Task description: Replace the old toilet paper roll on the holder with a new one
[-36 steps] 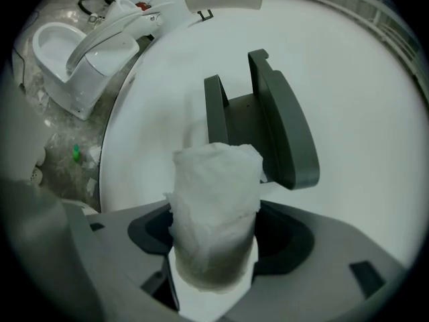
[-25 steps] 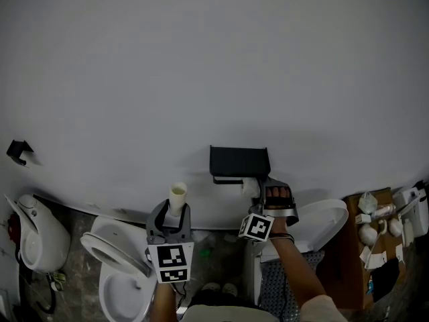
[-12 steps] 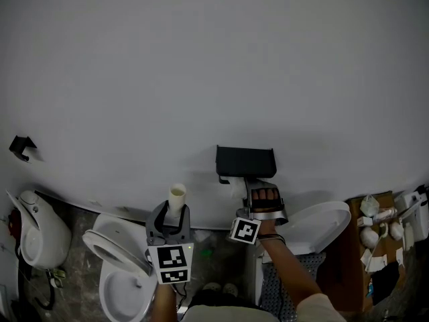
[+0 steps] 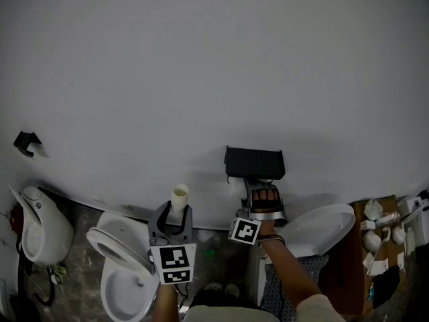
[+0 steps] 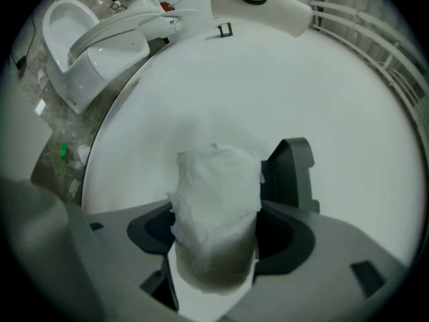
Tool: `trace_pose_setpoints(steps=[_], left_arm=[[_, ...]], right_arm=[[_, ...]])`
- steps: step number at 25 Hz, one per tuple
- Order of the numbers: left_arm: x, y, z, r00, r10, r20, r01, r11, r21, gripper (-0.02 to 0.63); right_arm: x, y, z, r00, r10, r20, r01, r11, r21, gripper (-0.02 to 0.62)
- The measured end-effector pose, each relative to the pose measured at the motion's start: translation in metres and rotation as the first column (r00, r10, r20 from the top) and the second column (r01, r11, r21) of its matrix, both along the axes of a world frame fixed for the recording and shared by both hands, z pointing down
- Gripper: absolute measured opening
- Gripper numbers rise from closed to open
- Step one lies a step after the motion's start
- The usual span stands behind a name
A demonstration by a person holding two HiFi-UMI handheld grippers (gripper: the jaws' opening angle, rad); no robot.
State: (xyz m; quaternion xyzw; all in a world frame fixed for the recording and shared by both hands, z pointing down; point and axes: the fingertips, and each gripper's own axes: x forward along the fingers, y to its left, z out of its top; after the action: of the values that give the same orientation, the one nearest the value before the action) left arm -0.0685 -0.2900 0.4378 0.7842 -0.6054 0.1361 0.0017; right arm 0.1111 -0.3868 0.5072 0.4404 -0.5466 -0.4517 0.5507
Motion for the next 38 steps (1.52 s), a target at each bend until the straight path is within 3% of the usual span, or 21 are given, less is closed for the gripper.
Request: trace_pose_setpoints(steps=[4, 9, 12, 15, 18, 20, 22, 26, 28, 29, 32, 38], left_arm=[[-0.001, -0.002, 0.001, 1.0, 0.002, -0.006, -0.002, 1.0, -0.002, 0.176], [0.002, -0.005, -0.003, 1.0, 0.018, -0.013, -0.018, 1.0, 0.009, 0.176], [0.008, -0.012, -0.01, 0.999, 0.034, -0.02, -0.034, 0.999, 0.023, 0.176], [0.016, -0.016, -0.017, 0.998, 0.052, -0.027, -0.05, 0.998, 0.042, 0.176], [0.023, -0.02, -0.026, 0.997, 0.064, -0.036, -0.061, 0.996, 0.06, 0.176], [0.027, -0.022, -0.033, 0.996, 0.071, -0.048, -0.067, 0.995, 0.072, 0.176], [0.031, -0.023, -0.039, 0.995, 0.077, -0.062, -0.071, 0.994, 0.084, 0.176], [0.039, -0.026, -0.05, 0.992, 0.086, -0.093, -0.076, 0.992, 0.103, 0.177], [0.042, -0.028, -0.054, 0.99, 0.088, -0.106, -0.076, 0.991, 0.112, 0.176], [0.043, -0.029, -0.056, 0.99, 0.088, -0.111, -0.075, 0.99, 0.119, 0.176], [0.047, -0.029, -0.06, 0.988, 0.089, -0.125, -0.073, 0.989, 0.127, 0.176], [0.053, -0.024, -0.062, 0.985, 0.087, -0.152, -0.069, 0.991, 0.115, 0.176]], right_arm=[[-0.003, 0.003, 0.008, 0.995, -0.005, 0.096, 0.01, 0.999, -0.05, 0.421], [-0.014, 0.02, 0.0, 0.976, -0.037, 0.214, 0.05, 0.997, -0.056, 0.448], [-0.02, 0.032, -0.008, 0.935, -0.053, 0.35, 0.078, 0.995, -0.059, 0.442], [-0.023, 0.048, -0.026, 0.866, -0.059, 0.496, 0.098, 0.994, -0.053, 0.39], [-0.018, 0.063, -0.052, 0.764, -0.066, 0.642, 0.101, 0.995, -0.018, 0.301], [-0.008, 0.071, -0.072, 0.668, -0.057, 0.742, 0.076, 0.997, 0.009, 0.252], [0.008, 0.078, -0.092, 0.547, -0.046, 0.836, 0.038, 0.999, 0.03, 0.205], [0.044, 0.083, -0.114, 0.263, -0.024, 0.964, -0.03, 0.999, 0.034, 0.118], [0.062, 0.086, -0.119, 0.153, -0.015, 0.988, -0.07, 0.997, 0.026, 0.059], [0.07, 0.088, -0.12, 0.114, -0.015, 0.993, -0.086, 0.996, 0.025, 0.034], [0.088, 0.093, -0.125, 0.056, -0.021, 0.998, -0.117, 0.993, 0.027, -0.008], [0.107, 0.099, -0.136, 0.022, -0.039, 0.999, -0.154, 0.987, 0.042, -0.009]])
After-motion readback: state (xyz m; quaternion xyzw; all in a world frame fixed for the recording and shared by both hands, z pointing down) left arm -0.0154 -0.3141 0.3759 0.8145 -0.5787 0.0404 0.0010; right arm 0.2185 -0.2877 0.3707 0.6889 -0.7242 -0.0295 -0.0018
